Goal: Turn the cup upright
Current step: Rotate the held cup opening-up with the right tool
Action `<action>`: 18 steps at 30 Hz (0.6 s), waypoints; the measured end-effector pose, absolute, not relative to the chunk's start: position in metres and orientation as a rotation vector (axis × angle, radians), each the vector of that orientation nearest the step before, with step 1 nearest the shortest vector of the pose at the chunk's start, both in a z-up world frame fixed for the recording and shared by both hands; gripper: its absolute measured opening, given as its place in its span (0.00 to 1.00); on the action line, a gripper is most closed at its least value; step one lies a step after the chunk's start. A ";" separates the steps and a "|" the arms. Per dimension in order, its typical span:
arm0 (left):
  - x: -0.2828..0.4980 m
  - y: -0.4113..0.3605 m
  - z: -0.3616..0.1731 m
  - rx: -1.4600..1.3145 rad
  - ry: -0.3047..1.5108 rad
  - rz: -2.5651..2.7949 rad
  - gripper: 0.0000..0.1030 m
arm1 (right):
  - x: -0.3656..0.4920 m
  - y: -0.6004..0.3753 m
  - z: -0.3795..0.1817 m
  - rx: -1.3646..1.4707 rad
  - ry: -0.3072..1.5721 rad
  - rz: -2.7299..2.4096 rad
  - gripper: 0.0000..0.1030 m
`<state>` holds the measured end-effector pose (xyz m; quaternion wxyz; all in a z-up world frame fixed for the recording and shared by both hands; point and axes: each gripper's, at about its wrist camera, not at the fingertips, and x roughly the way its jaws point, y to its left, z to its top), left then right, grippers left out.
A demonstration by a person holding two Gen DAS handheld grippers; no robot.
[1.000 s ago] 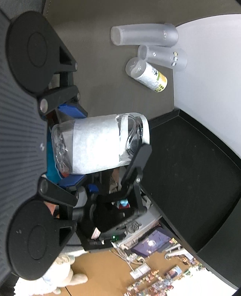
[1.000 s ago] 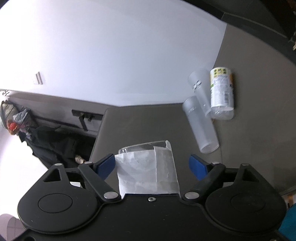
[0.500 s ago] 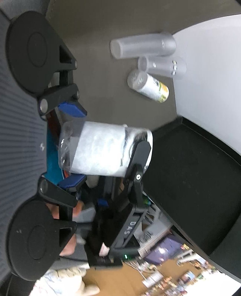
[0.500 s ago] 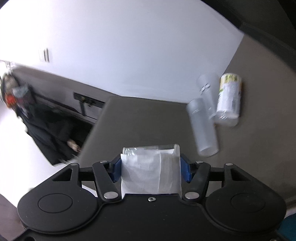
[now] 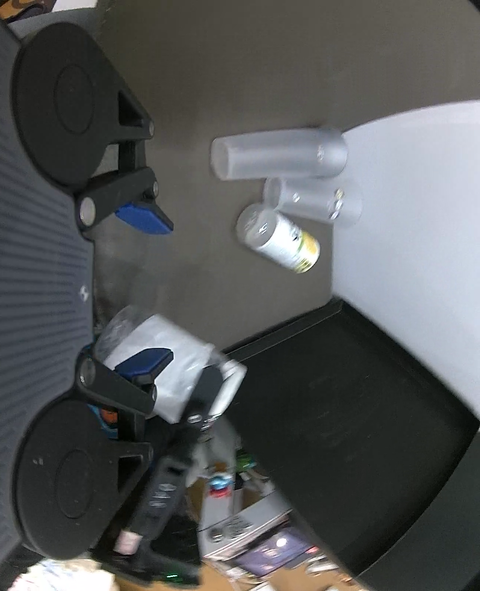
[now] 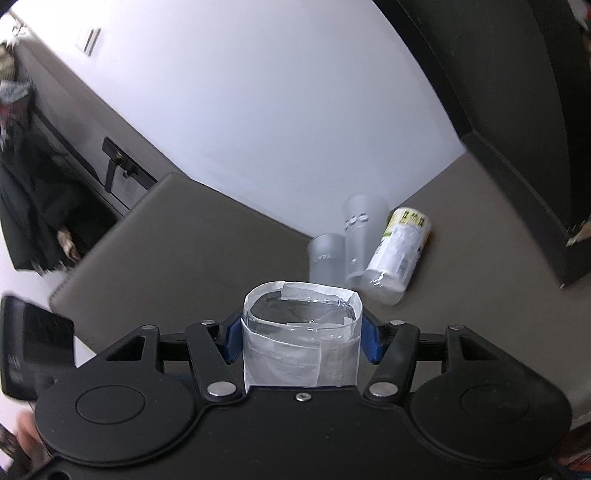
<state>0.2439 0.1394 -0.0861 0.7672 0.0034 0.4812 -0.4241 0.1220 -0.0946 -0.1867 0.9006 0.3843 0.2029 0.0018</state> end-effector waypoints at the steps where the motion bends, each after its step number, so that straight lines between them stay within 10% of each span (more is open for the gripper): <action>1: 0.247 0.139 -0.085 -0.002 1.040 -0.911 0.64 | 0.122 -0.093 -0.186 0.776 0.421 -0.006 0.56; 18: 0.269 0.112 -0.091 -0.082 1.049 -0.907 0.64 | 0.125 -0.046 -0.170 0.297 0.422 -0.133 0.54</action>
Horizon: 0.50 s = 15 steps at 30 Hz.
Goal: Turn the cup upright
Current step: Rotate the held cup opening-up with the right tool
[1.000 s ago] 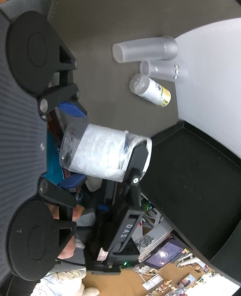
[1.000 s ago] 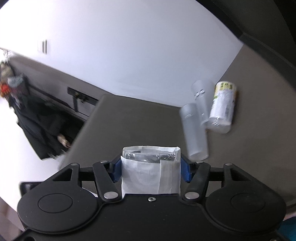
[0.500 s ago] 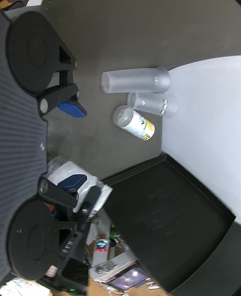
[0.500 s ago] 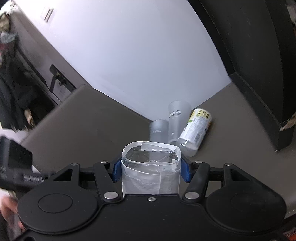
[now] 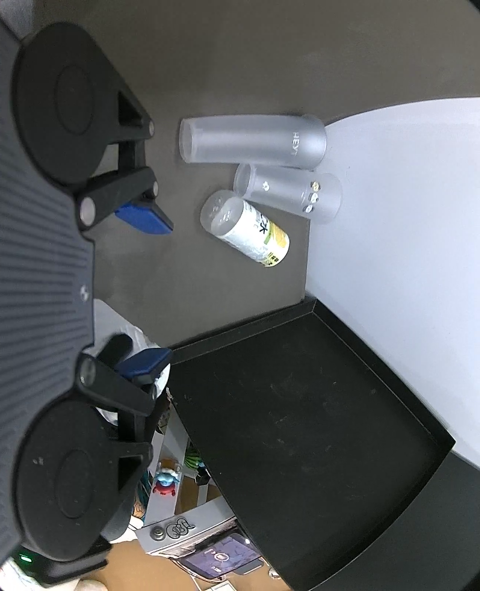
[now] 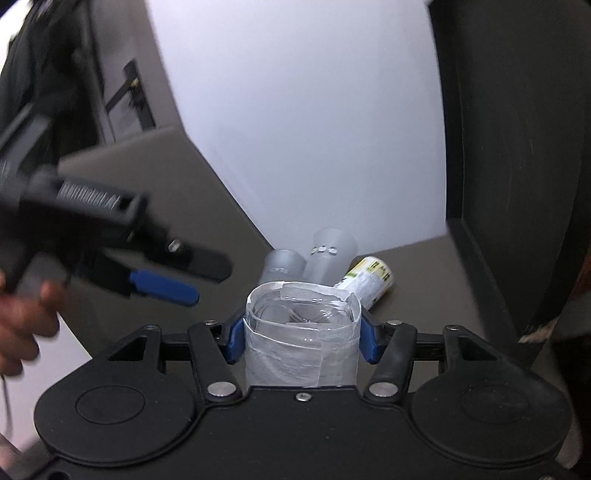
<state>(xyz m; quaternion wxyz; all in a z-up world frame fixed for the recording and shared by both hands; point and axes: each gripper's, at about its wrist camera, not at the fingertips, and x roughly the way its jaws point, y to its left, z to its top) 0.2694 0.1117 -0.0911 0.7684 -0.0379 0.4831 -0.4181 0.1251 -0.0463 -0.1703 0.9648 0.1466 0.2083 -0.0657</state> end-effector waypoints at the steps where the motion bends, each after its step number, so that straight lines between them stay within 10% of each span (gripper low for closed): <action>1: 0.270 0.109 -0.093 -0.084 1.055 -0.909 0.64 | 0.126 -0.044 -0.170 0.273 0.425 -0.139 0.54; 15: 0.272 0.075 -0.120 -0.035 1.114 -0.915 0.64 | 0.136 -0.023 -0.179 0.089 0.481 -0.184 0.52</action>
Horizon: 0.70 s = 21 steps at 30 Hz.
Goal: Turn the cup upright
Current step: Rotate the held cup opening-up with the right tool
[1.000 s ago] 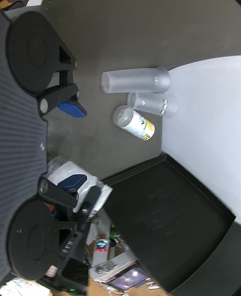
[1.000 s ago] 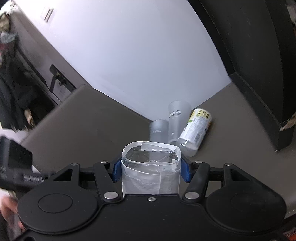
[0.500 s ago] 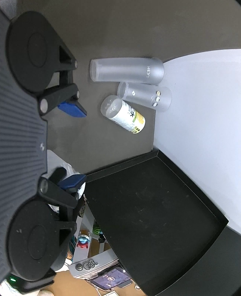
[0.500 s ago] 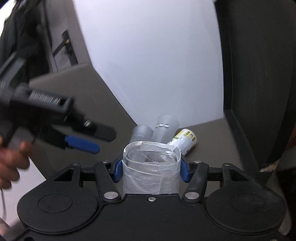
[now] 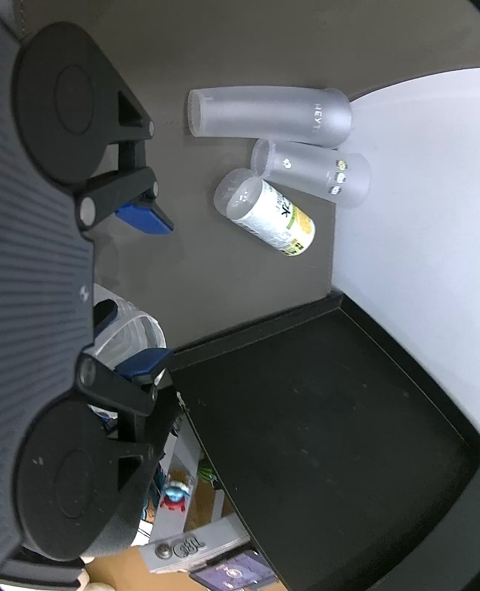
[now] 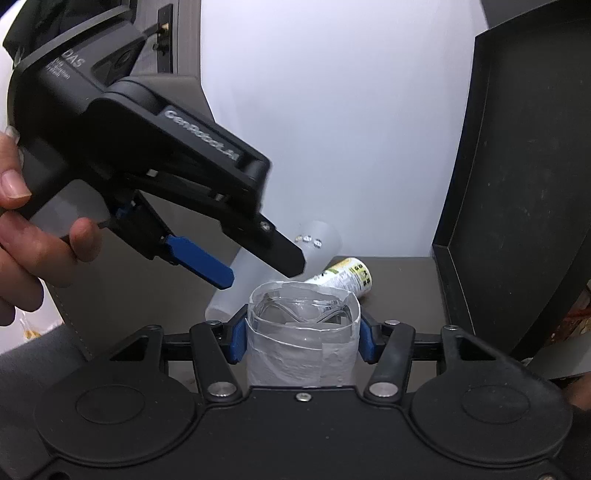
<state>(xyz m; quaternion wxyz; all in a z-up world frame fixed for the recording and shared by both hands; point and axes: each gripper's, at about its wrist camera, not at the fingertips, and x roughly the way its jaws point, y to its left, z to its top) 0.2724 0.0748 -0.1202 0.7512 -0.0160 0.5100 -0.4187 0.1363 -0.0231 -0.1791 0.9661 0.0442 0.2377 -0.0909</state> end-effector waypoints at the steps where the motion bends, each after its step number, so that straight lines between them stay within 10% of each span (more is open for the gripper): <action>1: 0.273 0.073 -0.123 -0.030 1.119 -0.911 0.64 | 0.137 -0.023 -0.180 0.088 0.484 -0.190 0.53; 21: 0.271 0.049 -0.166 0.019 1.209 -0.925 0.38 | 0.154 -0.030 -0.205 0.078 0.591 -0.268 0.59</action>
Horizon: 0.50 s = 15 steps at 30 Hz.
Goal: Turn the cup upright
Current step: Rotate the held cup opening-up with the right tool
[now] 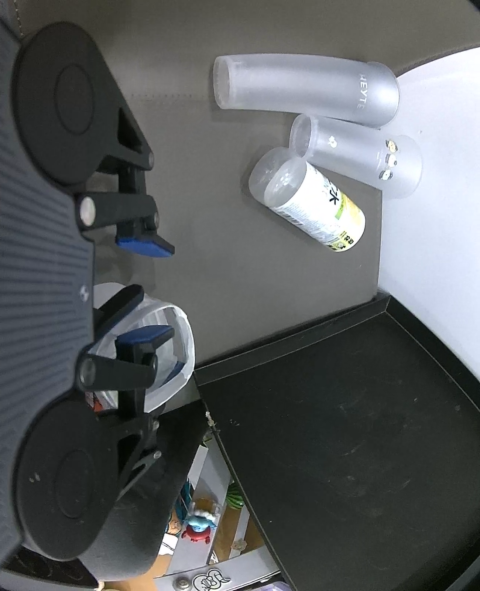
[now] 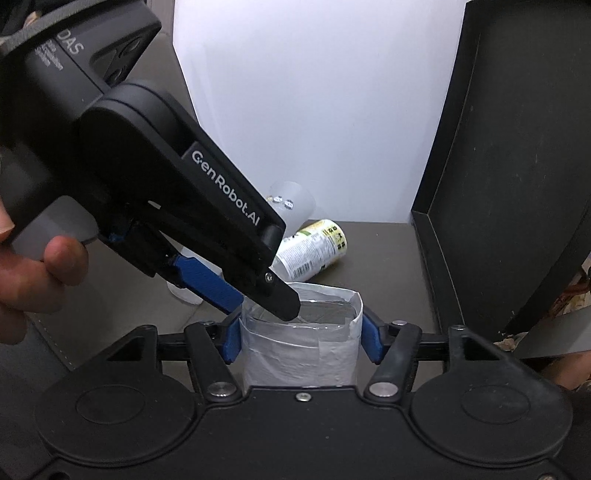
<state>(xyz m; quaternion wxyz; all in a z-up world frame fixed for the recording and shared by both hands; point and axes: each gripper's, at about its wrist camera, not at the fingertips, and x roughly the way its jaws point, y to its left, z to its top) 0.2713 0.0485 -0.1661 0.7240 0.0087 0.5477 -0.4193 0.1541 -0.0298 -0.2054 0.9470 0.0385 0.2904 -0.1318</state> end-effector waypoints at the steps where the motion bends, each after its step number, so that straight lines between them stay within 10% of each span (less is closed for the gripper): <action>1: 0.271 0.049 -0.167 0.019 1.211 -0.928 0.37 | 0.157 -0.031 -0.207 0.083 0.600 -0.270 0.59; 15: 0.272 0.051 -0.183 0.026 1.274 -0.919 0.37 | 0.178 -0.037 -0.226 0.098 0.731 -0.243 0.74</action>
